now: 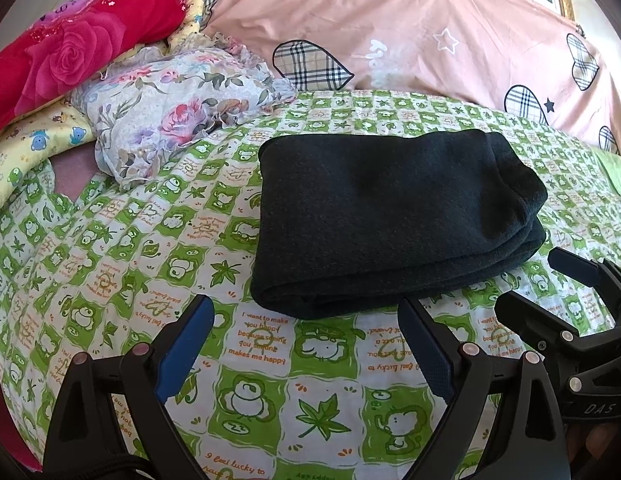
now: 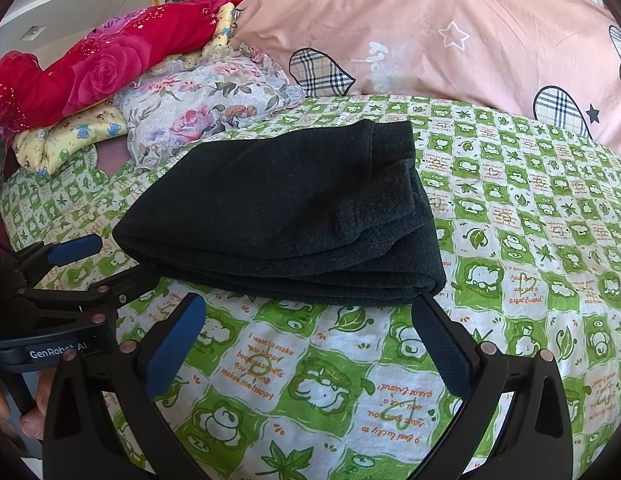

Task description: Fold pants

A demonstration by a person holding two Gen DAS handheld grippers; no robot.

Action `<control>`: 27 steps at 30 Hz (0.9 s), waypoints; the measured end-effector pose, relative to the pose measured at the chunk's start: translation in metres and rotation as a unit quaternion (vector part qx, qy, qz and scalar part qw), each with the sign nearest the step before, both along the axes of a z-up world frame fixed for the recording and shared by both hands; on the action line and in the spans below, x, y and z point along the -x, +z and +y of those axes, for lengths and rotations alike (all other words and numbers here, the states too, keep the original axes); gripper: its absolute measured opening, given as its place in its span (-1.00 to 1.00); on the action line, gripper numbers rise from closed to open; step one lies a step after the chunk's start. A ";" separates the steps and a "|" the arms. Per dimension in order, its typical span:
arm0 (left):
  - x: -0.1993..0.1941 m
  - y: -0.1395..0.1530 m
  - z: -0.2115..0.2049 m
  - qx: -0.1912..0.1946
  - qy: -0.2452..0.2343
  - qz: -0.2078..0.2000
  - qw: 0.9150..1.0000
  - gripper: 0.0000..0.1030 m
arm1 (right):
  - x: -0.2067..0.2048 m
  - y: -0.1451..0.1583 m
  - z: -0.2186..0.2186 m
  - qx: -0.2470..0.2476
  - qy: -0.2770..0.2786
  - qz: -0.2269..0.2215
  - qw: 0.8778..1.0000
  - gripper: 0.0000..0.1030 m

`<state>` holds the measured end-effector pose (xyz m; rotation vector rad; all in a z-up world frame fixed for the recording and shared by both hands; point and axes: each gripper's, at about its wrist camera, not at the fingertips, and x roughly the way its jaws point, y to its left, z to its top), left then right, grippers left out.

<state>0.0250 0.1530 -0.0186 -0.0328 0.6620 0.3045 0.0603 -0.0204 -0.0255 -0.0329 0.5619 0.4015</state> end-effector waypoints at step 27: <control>0.001 0.000 -0.002 -0.003 -0.007 0.000 1.000 0.84 | 0.001 0.000 0.001 0.000 -0.002 0.000 1.000 0.99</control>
